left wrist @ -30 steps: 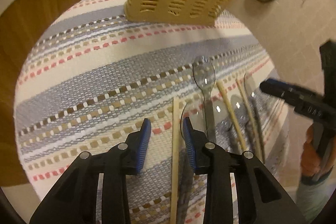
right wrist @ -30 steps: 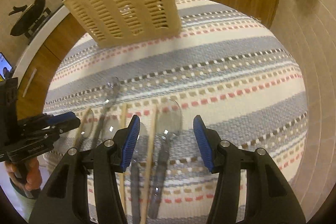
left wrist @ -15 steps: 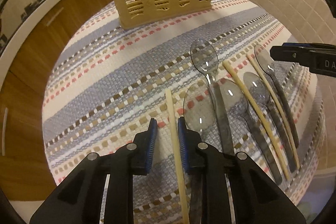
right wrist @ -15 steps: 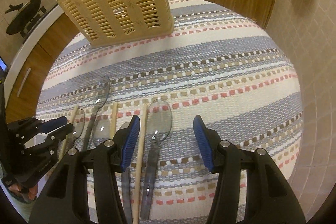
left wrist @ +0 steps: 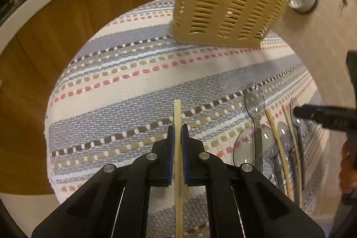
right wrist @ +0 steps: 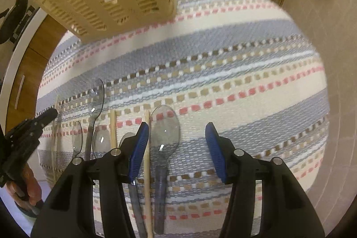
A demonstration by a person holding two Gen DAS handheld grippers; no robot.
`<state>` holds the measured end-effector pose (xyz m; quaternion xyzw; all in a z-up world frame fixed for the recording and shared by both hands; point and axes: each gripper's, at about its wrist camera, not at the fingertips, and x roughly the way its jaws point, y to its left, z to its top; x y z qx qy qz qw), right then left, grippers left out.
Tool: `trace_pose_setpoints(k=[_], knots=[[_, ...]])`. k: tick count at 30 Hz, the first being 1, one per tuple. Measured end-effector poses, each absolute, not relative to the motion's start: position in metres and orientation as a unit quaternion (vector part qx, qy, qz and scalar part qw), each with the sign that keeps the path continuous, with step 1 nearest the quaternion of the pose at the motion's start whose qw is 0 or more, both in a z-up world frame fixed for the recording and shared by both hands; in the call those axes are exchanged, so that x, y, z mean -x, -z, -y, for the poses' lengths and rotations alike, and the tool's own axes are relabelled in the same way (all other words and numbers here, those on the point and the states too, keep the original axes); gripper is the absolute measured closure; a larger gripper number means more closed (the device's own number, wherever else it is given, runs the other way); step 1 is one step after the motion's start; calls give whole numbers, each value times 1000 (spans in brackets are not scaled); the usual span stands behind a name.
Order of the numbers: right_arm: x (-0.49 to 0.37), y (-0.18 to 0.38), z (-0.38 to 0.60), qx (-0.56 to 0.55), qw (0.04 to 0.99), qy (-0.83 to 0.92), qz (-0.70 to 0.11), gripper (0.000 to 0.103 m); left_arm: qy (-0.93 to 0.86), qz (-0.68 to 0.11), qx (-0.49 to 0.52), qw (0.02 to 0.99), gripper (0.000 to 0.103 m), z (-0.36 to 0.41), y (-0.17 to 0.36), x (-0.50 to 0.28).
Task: Organize utensils
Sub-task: 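Grasp another wooden chopstick with the left gripper while the right gripper grasps a clear plastic spoon, then carry the chopstick with the left gripper while the right carries the spoon, both releasing into the basket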
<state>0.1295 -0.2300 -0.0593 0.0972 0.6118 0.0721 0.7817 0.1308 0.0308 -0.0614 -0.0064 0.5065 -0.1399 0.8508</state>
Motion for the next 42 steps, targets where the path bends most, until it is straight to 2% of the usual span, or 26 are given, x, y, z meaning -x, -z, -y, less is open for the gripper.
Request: trace_pose_setpoints(k=[6, 8, 10, 12, 15, 16, 19, 23, 28, 42], knots=[[-134, 62, 212, -62, 789, -41, -610, 54, 157, -527, 49, 834, 96, -41, 69, -145], [-134, 63, 209, -53, 790, -35, -610, 54, 160, -531, 43, 831, 87, -41, 67, -146], [-134, 63, 207, -51, 789, -32, -612, 58, 167, -539, 28, 826, 79, -34, 66, -148], [-135, 62, 207, -51, 787, -32, -614, 67, 157, -547, -6, 822, 78, -21, 65, -150], [-136, 63, 205, -43, 785, -35, -617, 70, 130, -551, -60, 822, 81, -3, 66, -153], [-137, 63, 203, -37, 785, -36, -617, 70, 119, -548, -78, 824, 89, 2, 66, -153], [-138, 63, 197, -25, 787, -39, -615, 72, 94, -537, -125, 829, 99, 15, 67, -150], [-137, 63, 189, -6, 793, -40, -608, 72, 83, -515, -126, 843, 99, 17, 67, -142], [-115, 50, 186, -10, 814, -43, -579, 73, 112, -482, -55, 867, 99, 4, 52, -130], [-73, -40, 217, -55, 897, -88, -430, 73, 145, -291, 56, 944, 99, -18, -40, -102]])
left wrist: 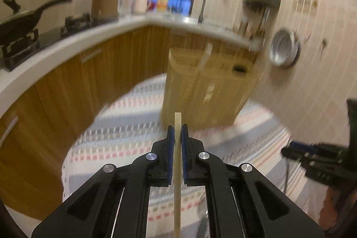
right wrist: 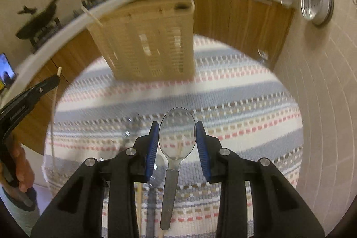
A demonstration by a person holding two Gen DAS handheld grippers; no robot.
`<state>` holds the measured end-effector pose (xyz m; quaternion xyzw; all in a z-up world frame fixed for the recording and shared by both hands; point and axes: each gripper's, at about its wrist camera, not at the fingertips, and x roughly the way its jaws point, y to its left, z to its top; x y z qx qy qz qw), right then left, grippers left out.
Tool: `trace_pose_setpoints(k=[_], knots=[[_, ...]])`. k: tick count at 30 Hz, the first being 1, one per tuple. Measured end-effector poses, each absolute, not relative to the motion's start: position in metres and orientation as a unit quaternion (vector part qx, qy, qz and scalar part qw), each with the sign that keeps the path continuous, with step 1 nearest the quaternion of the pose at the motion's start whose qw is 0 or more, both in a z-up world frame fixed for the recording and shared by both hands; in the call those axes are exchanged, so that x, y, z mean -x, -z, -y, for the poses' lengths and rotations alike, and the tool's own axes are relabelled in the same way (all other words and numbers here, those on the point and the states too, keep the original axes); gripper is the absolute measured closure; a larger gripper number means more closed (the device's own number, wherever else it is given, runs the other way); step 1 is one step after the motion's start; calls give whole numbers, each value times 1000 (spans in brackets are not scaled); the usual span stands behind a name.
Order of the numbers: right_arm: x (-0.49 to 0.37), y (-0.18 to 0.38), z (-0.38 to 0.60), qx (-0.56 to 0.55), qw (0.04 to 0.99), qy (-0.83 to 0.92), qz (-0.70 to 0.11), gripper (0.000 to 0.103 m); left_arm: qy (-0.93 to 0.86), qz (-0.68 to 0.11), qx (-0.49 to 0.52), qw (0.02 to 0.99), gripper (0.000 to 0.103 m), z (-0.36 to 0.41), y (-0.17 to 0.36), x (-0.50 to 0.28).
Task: Organize utensils
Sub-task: 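Carry the chopstick with the left gripper while the right carries the spoon, both releasing into the basket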
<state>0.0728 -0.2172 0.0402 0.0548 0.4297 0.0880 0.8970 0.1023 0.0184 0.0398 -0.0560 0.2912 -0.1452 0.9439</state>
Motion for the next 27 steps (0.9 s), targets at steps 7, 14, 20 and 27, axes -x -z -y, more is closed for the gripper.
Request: trace_pose_setpoints(k=[7, 14, 20, 27], knots=[[-82, -92, 228, -70, 935, -94, -336, 73, 173, -171, 140, 960, 99, -37, -104, -104], [-113, -124, 227, -71, 951, -95, -287, 73, 188, -120, 184, 957, 99, -32, -132, -146], [-145, -145, 220, -67, 966, -90, -233, 73, 166, -76, 201, 962, 99, -29, -139, -187], [-192, -166, 228, -90, 978, -79, -171, 73, 155, -27, 209, 965, 99, -26, -145, -216]])
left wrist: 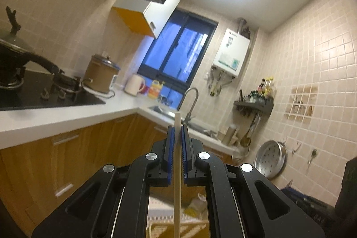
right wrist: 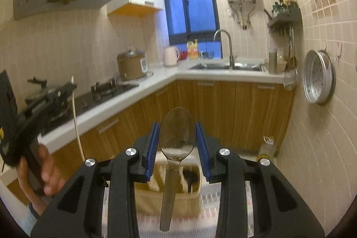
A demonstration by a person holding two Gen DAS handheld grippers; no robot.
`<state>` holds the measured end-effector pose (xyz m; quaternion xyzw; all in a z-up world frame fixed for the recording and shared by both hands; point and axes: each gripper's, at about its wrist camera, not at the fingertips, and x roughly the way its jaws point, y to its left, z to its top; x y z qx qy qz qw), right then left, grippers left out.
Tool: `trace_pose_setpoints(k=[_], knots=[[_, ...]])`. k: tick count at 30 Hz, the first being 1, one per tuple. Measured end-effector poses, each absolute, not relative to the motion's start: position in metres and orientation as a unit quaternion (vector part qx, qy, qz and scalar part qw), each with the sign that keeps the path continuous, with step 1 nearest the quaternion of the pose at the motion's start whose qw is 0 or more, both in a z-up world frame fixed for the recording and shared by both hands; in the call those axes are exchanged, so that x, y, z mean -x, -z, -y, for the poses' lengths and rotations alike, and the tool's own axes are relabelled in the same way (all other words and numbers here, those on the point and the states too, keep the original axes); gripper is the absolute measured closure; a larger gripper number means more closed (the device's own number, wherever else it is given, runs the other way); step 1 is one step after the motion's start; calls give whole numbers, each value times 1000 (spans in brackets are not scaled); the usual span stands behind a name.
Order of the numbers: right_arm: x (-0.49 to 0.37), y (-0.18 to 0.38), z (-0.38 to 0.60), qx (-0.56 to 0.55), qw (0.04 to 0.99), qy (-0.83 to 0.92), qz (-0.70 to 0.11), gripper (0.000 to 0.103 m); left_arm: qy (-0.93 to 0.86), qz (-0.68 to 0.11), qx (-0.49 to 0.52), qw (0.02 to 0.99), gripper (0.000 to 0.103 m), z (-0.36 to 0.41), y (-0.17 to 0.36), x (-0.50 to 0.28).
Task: Organize utensils
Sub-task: 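Carry the chopstick with the left gripper while the right carries the spoon, both releasing into the basket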
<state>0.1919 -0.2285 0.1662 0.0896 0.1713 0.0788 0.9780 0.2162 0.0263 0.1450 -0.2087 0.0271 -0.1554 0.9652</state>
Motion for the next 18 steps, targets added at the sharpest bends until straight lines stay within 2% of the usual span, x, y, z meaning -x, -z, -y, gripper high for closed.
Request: trace_pose_setpoints(k=[5, 12, 18], knots=[[-223, -156, 234, -96, 983, -51, -145, 73, 149, -5, 199, 969, 99, -18, -141, -226], [-243, -128, 238, -109, 982, -38, -146, 73, 139, -22, 183, 973, 99, -14, -116, -241], [-247, -140, 241, -108, 985, -34, -130, 73, 134, -35, 182, 974, 99, -16, -109, -247]])
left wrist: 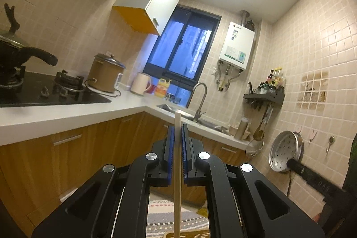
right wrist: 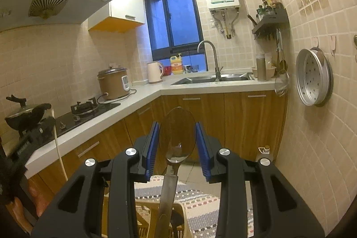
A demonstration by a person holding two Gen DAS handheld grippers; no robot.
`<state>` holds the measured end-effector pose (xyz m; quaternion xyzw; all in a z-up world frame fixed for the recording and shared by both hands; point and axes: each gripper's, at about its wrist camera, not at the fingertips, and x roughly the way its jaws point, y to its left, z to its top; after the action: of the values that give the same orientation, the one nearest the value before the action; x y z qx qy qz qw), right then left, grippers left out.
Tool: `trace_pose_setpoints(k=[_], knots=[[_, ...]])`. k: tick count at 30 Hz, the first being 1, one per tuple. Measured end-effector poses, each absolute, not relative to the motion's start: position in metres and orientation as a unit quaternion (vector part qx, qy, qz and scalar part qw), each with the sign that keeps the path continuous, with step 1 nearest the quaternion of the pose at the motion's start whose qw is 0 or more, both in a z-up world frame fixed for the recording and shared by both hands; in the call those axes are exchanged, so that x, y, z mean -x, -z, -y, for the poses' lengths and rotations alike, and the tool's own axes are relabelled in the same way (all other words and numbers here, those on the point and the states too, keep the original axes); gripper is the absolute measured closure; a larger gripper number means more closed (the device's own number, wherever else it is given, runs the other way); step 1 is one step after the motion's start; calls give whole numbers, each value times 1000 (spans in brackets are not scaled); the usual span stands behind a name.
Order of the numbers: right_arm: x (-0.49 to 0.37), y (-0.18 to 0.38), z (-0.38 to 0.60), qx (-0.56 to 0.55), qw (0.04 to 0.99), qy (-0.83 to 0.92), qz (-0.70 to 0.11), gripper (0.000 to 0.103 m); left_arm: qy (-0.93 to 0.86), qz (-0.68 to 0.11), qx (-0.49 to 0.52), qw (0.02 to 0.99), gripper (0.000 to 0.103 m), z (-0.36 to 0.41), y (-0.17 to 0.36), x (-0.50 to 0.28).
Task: Organize utensils
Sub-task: 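Carry the chopstick with the left gripper while the right carries the spoon, both releasing into the basket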
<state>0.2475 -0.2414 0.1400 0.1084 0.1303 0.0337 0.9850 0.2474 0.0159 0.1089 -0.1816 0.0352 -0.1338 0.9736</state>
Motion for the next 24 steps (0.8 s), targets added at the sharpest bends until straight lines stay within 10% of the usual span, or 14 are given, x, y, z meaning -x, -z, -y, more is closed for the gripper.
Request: trace_pose_setpoints(k=[24], knots=[[-195, -97, 215, -49, 987, -41, -146, 69, 119, -95, 150, 977, 98, -21, -86, -219]])
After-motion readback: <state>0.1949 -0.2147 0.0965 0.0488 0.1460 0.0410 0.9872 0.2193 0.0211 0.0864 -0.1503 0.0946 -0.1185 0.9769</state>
